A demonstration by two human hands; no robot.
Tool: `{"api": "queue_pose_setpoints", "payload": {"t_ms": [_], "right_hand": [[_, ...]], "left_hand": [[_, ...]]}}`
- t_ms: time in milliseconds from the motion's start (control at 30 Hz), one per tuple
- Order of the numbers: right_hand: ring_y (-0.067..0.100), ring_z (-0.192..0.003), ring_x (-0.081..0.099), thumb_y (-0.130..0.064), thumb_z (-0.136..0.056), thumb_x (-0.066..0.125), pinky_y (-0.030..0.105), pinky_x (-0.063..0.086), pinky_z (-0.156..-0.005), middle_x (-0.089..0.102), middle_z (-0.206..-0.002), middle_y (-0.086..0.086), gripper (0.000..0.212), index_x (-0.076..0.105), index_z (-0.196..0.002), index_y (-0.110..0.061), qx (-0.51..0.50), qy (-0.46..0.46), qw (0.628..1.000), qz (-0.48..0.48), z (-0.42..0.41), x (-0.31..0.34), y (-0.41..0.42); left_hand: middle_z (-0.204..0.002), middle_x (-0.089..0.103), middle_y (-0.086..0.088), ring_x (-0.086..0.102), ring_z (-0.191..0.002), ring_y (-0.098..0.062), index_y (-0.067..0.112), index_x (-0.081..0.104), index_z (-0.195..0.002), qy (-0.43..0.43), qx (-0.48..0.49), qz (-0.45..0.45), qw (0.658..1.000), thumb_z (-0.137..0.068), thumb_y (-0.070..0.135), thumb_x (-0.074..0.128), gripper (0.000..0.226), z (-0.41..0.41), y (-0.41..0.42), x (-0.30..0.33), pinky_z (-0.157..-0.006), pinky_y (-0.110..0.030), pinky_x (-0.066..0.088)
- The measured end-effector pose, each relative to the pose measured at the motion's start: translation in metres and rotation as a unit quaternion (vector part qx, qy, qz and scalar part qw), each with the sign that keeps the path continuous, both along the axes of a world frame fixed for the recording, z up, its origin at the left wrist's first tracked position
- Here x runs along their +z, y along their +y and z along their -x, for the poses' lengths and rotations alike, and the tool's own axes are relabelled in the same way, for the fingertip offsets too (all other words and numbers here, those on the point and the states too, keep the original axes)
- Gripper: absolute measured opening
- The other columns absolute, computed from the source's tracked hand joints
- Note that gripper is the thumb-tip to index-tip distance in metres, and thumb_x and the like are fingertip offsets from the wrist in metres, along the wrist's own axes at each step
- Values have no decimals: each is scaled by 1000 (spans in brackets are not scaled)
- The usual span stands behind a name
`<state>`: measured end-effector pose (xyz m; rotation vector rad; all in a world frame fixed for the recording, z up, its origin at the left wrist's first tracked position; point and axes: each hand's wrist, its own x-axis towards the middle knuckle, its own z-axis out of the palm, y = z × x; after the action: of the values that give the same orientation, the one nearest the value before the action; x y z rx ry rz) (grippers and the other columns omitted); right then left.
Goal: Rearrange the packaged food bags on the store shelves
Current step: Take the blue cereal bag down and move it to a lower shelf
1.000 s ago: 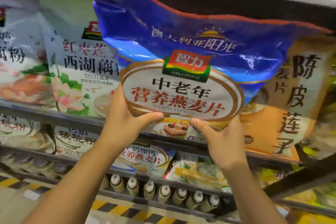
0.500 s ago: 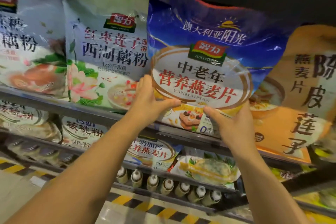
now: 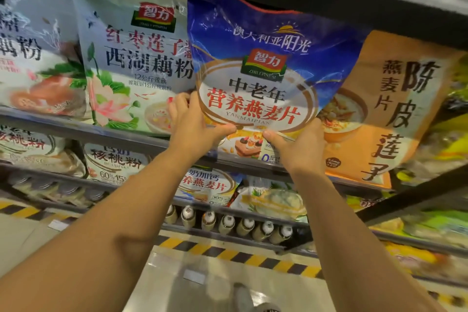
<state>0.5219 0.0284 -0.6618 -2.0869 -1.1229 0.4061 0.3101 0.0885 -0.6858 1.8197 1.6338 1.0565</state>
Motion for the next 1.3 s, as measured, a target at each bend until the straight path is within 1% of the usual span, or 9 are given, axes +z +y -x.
{"api": "queue_pose_setpoints", "payload": {"t_ms": [100, 267, 400, 467, 633, 800, 1000, 1167, 1300], "right_hand": [[25, -126, 57, -44, -71, 96, 40, 49, -102, 59, -132, 2, 78, 48, -127, -18, 15, 39, 999, -4, -2, 2, -6], [26, -126, 59, -30, -76, 95, 44, 50, -107, 62, -136, 2, 80, 45, -137, -16, 52, 100, 992, 53, -7, 21, -14], [14, -101, 59, -33, -82, 90, 26, 48, -77, 64, -108, -10, 53, 53, -118, -19, 68, 66, 989, 112, -13, 43, -21], [14, -98, 65, -31, -85, 88, 22, 49, -72, 73, -109, -8, 43, 64, -118, -16, 76, 56, 988, 125, -17, 57, -23], [21, -106, 63, -35, -79, 91, 27, 50, -77, 63, -129, 6, 77, 48, -137, -9, 63, 21, 991, 118, -15, 96, -42], [32, -127, 59, -46, -78, 89, 50, 53, -102, 58, -138, 11, 82, 45, -139, -12, 106, -42, 984, 137, 2, 138, -69], [32, -124, 60, -60, -82, 82, 40, 51, -90, 63, -137, 9, 79, 50, -141, -18, 167, -111, 966, 165, 27, 203, -127], [34, -141, 50, -67, -81, 78, 48, 50, -110, 48, -158, 10, 103, 35, -161, -19, 187, -140, 960, 156, 45, 281, -194], [33, -140, 51, -71, -80, 76, 50, 51, -108, 47, -158, 8, 103, 32, -162, -25, 187, -179, 956, 137, 61, 350, -246]], "left_hand": [[-125, 38, -2, 30, -128, -23, 26, 49, -130, -11, -5, 22, 1000, -60, 50, 93, 87, 0, -4, 3, -108, -35, 29], [-132, 40, -6, 41, -128, -24, 23, 43, -140, -17, -36, 93, 995, -59, 42, 98, 99, 6, -7, 26, -112, -42, 37], [-133, 47, -8, 47, -128, -29, 18, 46, -135, 48, -40, 144, 988, -57, 42, 99, 97, 15, -8, 53, -111, -49, 41], [-130, 57, -8, 56, -122, -30, 18, 48, -130, 64, -40, 162, 984, -57, 40, 99, 92, 24, -10, 69, -106, -51, 48], [-130, 62, -5, 61, -118, -28, 18, 48, -130, 96, -42, 141, 985, -62, 40, 97, 88, 43, -31, 106, -98, -52, 54], [-136, 57, -6, 55, -123, -29, 18, 45, -137, 152, -69, 116, 979, -68, 45, 93, 89, 50, -66, 143, -99, -54, 51], [-131, 61, -5, 57, -102, -23, 18, 38, -145, 182, -123, 82, 972, -78, 46, 87, 88, 60, -120, 212, -81, -38, 47], [-153, 47, -10, 54, -131, -33, 16, 29, -156, 238, -173, 80, 953, -84, 55, 77, 95, 72, -180, 294, -102, -46, 49], [-157, 45, -7, 53, -133, -27, 19, 27, -159, 226, -201, 72, 951, -83, 58, 77, 98, 75, -233, 369, -108, -47, 46]]}}
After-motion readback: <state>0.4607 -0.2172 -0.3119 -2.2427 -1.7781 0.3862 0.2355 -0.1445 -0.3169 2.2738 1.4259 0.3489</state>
